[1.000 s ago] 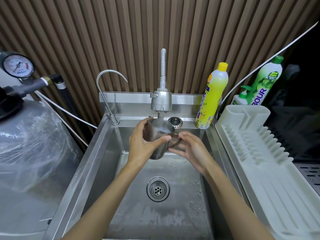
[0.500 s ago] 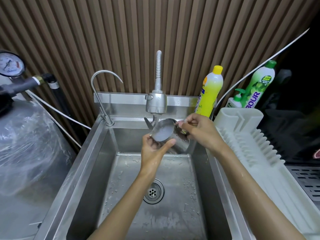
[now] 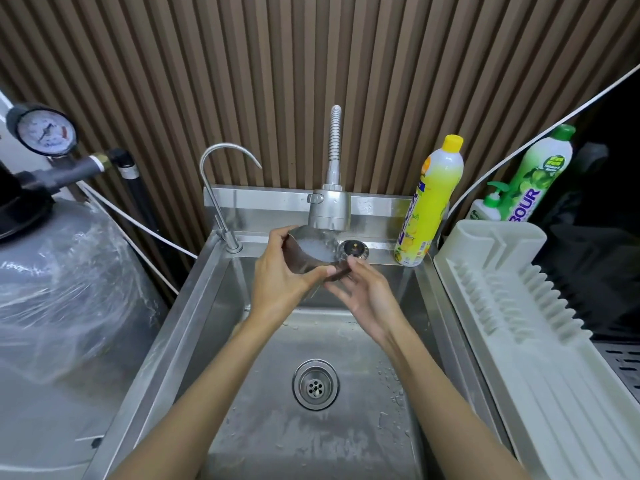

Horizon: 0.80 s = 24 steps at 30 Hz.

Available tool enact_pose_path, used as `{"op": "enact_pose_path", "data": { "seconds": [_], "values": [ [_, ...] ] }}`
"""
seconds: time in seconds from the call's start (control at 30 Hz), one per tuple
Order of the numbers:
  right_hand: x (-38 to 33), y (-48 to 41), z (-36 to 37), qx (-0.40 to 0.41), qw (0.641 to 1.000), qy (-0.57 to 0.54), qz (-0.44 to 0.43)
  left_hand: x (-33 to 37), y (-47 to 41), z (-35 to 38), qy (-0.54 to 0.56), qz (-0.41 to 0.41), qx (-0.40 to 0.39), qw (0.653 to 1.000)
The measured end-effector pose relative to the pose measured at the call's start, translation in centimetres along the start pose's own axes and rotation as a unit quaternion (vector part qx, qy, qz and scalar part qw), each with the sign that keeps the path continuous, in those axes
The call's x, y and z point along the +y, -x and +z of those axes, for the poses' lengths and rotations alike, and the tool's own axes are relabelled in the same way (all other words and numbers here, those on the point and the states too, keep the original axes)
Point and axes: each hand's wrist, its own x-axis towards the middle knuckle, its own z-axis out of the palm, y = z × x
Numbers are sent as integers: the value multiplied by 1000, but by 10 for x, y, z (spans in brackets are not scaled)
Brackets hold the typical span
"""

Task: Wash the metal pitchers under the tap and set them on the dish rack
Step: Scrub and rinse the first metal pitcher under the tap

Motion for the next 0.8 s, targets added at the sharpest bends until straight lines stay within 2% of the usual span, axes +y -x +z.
{"op": "enact_pose_path", "data": {
  "seconds": [0.17, 0.23, 0.4, 0.5, 0.6, 0.7, 0.8],
  "values": [
    [-2, 10, 1, 47, 989, 137, -4, 4, 11, -6, -92, -32, 36, 995],
    [-13, 16, 4, 72, 975, 209, -9, 2, 18, -2, -82, -58, 45, 994],
    [-40, 26, 5, 122, 932, 340, -26, -5, 33, 17, 117, -153, 14, 981],
    [-54, 26, 8, 134, 883, 437, -105, -5, 37, 31, 256, -188, -2, 948],
    [-66, 24, 14, 129, 832, 511, -172, -2, 33, 37, 308, -184, -34, 933],
    [-70, 24, 22, 104, 808, 540, -213, -6, 22, 35, 260, -170, -68, 948],
    [-65, 21, 27, 94, 737, 618, -256, -8, 12, 31, 127, -172, -84, 973]
  ]
}}
